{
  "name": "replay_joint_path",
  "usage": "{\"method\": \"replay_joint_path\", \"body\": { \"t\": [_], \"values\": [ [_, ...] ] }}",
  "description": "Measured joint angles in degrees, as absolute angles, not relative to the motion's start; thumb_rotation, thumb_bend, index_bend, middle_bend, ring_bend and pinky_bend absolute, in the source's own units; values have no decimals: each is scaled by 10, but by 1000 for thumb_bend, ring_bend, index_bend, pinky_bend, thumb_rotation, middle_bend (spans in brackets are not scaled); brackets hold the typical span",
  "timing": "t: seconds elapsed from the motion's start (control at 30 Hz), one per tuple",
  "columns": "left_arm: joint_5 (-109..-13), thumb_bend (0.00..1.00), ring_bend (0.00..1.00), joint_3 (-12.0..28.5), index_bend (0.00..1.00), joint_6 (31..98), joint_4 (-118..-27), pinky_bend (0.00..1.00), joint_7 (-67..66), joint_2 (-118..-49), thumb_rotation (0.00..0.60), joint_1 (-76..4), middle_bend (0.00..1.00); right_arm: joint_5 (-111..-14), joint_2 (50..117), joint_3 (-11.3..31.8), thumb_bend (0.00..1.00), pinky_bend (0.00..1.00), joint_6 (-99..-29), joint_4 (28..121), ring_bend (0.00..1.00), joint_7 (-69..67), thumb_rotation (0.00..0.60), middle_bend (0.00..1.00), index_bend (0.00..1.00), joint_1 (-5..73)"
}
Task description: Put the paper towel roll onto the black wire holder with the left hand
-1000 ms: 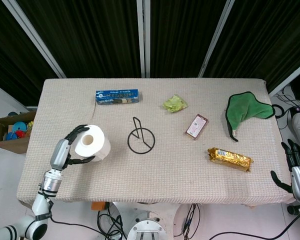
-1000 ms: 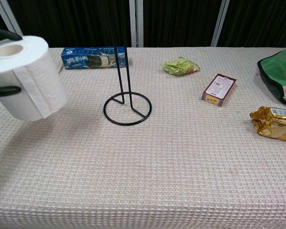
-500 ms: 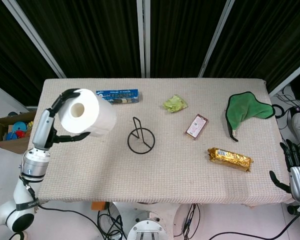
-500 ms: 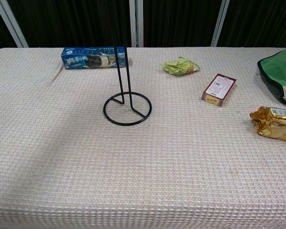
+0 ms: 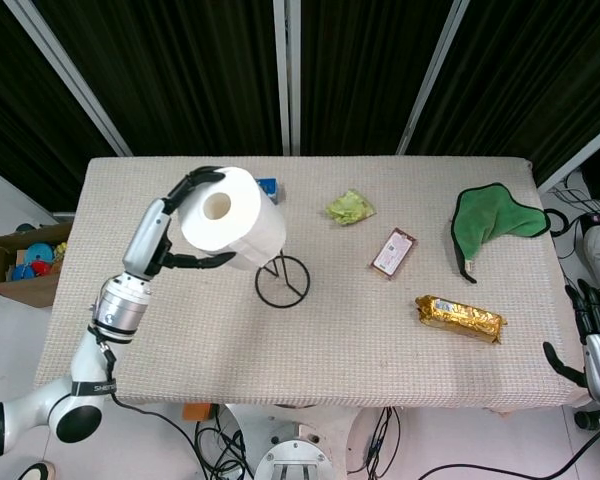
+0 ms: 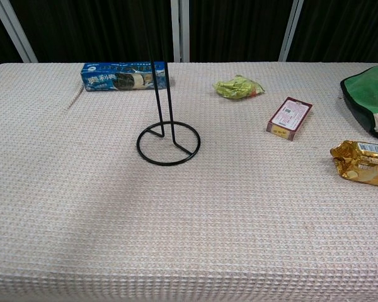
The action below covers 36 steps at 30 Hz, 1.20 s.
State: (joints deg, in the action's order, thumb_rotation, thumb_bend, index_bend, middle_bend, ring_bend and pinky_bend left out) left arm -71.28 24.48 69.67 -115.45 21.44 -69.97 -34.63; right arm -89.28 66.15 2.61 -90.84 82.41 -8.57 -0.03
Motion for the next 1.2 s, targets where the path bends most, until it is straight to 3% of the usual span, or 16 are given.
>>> {"method": "replay_joint_path", "body": {
  "t": [0.93,1.03,1.07,1.13,1.2],
  "values": [
    [-701,358,483,210,392,674,-1057,296,114,-801,600,-405,579,-887,665,29,249,0,-902,810,0,-101,600,0,0,2],
    [-709,355,477,197,334,674,-1041,296,108,-814,600,-406,569,-887,665,28,249,0,-900,808,0,-103,600,0,0,2],
    [-712,345,459,192,263,674,-1035,295,107,-818,600,-406,539,-887,666,28,249,0,-899,808,0,-103,600,0,0,3],
    [-722,286,365,180,77,670,-1022,287,109,-826,600,-406,364,-887,665,28,249,0,-899,808,0,-103,600,0,0,2],
    [-728,230,268,171,4,660,-1009,272,118,-829,600,-406,191,-888,664,27,249,0,-900,808,0,-102,600,0,0,2]
  ]
}}
